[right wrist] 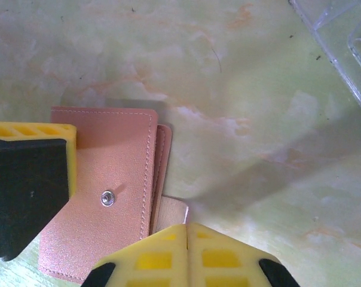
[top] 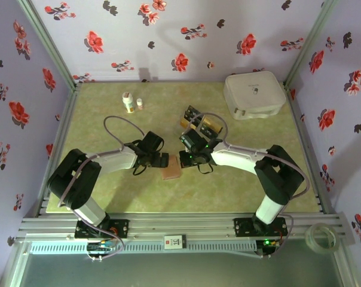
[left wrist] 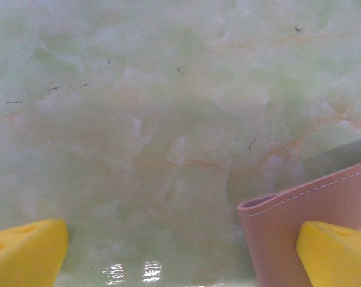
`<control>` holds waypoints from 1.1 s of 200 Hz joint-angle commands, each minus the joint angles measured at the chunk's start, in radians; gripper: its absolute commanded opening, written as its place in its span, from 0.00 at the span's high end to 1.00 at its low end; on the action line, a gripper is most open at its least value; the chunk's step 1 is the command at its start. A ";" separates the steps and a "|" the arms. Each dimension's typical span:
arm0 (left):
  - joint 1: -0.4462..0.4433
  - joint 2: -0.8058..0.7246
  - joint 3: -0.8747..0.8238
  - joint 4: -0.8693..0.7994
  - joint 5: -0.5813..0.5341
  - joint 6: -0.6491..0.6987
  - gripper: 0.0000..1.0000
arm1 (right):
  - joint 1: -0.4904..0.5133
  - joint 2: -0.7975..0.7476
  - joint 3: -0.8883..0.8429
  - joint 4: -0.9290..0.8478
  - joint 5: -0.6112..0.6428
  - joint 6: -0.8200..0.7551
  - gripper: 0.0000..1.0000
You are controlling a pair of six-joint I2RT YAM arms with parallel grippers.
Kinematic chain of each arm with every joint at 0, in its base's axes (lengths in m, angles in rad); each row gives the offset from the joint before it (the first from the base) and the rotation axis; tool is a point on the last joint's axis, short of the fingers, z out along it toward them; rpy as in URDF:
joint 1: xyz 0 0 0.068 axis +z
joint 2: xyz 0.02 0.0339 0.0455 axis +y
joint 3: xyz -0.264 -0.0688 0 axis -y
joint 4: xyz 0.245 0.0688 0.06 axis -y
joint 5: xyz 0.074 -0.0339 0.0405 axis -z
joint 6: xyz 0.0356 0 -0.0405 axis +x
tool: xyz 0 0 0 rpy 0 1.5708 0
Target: Put the credit cards into the card holder
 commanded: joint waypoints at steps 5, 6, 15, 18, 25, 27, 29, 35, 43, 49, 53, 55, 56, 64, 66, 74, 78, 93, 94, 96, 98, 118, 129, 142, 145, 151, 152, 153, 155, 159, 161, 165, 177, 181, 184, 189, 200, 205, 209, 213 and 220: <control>-0.005 0.058 -0.037 -0.027 -0.057 -0.003 0.00 | -0.009 -0.014 0.000 0.038 -0.046 0.013 1.00; -0.005 0.058 -0.038 -0.028 -0.058 -0.003 0.00 | -0.008 -0.015 -0.001 0.040 -0.048 0.014 1.00; -0.005 0.057 -0.039 -0.027 -0.058 -0.005 0.00 | -0.009 -0.019 -0.004 0.057 -0.066 0.026 1.00; -0.006 0.057 -0.039 -0.026 -0.058 -0.005 0.00 | -0.009 -0.019 -0.005 0.061 -0.073 0.029 1.00; -0.006 0.057 -0.040 -0.026 -0.058 -0.005 0.00 | -0.009 -0.019 -0.006 0.076 -0.086 0.038 1.00; -0.006 0.057 -0.040 -0.026 -0.058 -0.005 0.00 | -0.009 -0.019 -0.007 0.079 -0.091 0.039 1.00; -0.005 0.057 -0.040 -0.026 -0.058 -0.005 0.00 | -0.008 -0.019 -0.007 0.083 -0.096 0.043 1.00; -0.005 0.056 -0.040 -0.026 -0.058 -0.005 0.00 | -0.008 -0.018 -0.005 0.094 -0.108 0.050 1.00; -0.004 0.056 -0.042 -0.025 -0.058 -0.004 0.00 | -0.009 -0.012 -0.005 0.108 -0.124 0.061 1.00; -0.005 0.054 -0.042 -0.024 -0.058 -0.005 0.00 | -0.009 -0.007 -0.003 0.119 -0.134 0.069 1.00; -0.005 0.054 -0.043 -0.024 -0.059 -0.005 0.00 | -0.007 -0.003 -0.003 0.126 -0.139 0.073 1.00; -0.005 0.054 -0.043 -0.023 -0.058 -0.005 0.00 | -0.008 -0.001 -0.003 0.128 -0.141 0.076 1.00; -0.006 0.054 -0.043 -0.022 -0.058 -0.005 0.00 | -0.007 0.000 -0.003 0.130 -0.143 0.077 1.00; -0.005 0.052 -0.045 -0.023 -0.058 -0.005 0.00 | -0.007 0.008 -0.001 0.141 -0.153 0.084 1.00; -0.006 0.052 -0.045 -0.023 -0.058 -0.005 0.00 | -0.008 0.011 -0.001 0.144 -0.154 0.085 1.00; -0.005 0.053 -0.046 -0.021 -0.058 -0.006 0.00 | -0.007 0.021 0.000 0.153 -0.160 0.092 1.00; -0.005 0.051 -0.048 -0.022 -0.057 -0.006 0.00 | -0.007 0.026 0.000 0.158 -0.162 0.094 1.00; -0.005 0.051 -0.048 -0.019 -0.058 -0.006 0.00 | -0.005 0.041 0.001 0.176 -0.171 0.105 1.00; -0.006 0.051 -0.048 -0.019 -0.058 -0.006 0.00 | -0.004 0.042 0.002 0.177 -0.172 0.105 1.00; -0.005 0.051 -0.049 -0.019 -0.058 -0.006 0.00 | -0.004 0.043 0.002 0.178 -0.171 0.106 1.00; -0.006 0.051 -0.049 -0.020 -0.057 -0.006 0.00 | -0.004 0.046 0.001 0.181 -0.172 0.107 1.00; -0.007 0.050 -0.050 -0.018 -0.058 -0.007 0.00 | 0.004 0.066 0.005 0.194 -0.177 0.114 1.00; -0.006 0.051 -0.050 -0.019 -0.058 -0.007 0.00 | 0.007 0.075 0.008 0.199 -0.177 0.117 1.00; -0.006 0.051 -0.050 -0.019 -0.057 -0.006 0.00 | 0.010 0.090 0.012 0.203 -0.176 0.120 1.00; -0.007 0.051 -0.050 -0.017 -0.058 -0.006 0.00 | 0.012 0.092 0.012 0.204 -0.177 0.120 1.00; -0.006 0.051 -0.050 -0.016 -0.057 -0.007 0.00 | 0.013 0.099 0.014 0.205 -0.178 0.120 1.00; -0.006 0.051 -0.051 -0.017 -0.057 -0.007 0.00 | 0.013 0.101 0.014 0.207 -0.178 0.120 1.00; -0.007 0.051 -0.051 -0.016 -0.056 -0.007 0.00 | 0.013 0.101 0.014 0.207 -0.179 0.121 1.00; -0.006 0.051 -0.051 -0.016 -0.057 -0.007 0.00 | 0.013 0.105 0.016 0.208 -0.180 0.120 1.00; -0.007 0.051 -0.050 -0.017 -0.057 -0.006 0.00 | 0.015 0.109 0.016 0.208 -0.180 0.121 1.00; -0.008 0.051 -0.051 -0.017 -0.058 -0.006 0.00 | 0.017 0.110 0.017 0.209 -0.180 0.123 1.00; -0.008 0.051 -0.051 -0.016 -0.058 -0.007 0.00 | 0.017 0.114 0.016 0.210 -0.180 0.123 1.00; -0.006 0.051 -0.051 -0.016 -0.057 -0.007 0.00 | 0.020 0.125 0.016 0.216 -0.182 0.125 1.00; -0.006 0.051 -0.052 -0.015 -0.056 -0.008 0.00 | 0.021 0.128 0.016 0.217 -0.184 0.126 1.00; -0.006 0.050 -0.053 -0.014 -0.057 -0.008 0.00 | 0.021 0.129 0.015 0.219 -0.185 0.126 1.00; -0.006 0.051 -0.053 -0.014 -0.056 -0.008 0.00 | 0.022 0.133 0.013 0.222 -0.186 0.128 1.00; -0.006 0.052 -0.054 -0.014 -0.056 -0.008 0.00 | 0.024 0.137 0.010 0.230 -0.190 0.132 1.00; -0.007 0.052 -0.054 -0.013 -0.058 -0.008 0.00 | 0.025 0.140 0.010 0.231 -0.189 0.132 1.00; -0.007 0.054 -0.054 -0.013 -0.058 -0.008 0.00 | 0.025 0.142 0.010 0.232 -0.190 0.133 1.00; -0.006 0.054 -0.054 -0.012 -0.058 -0.008 0.00 | 0.027 0.144 0.010 0.233 -0.190 0.133 1.00; -0.007 0.054 -0.054 -0.012 -0.058 -0.009 0.00 | 0.028 0.146 0.009 0.235 -0.192 0.134 1.00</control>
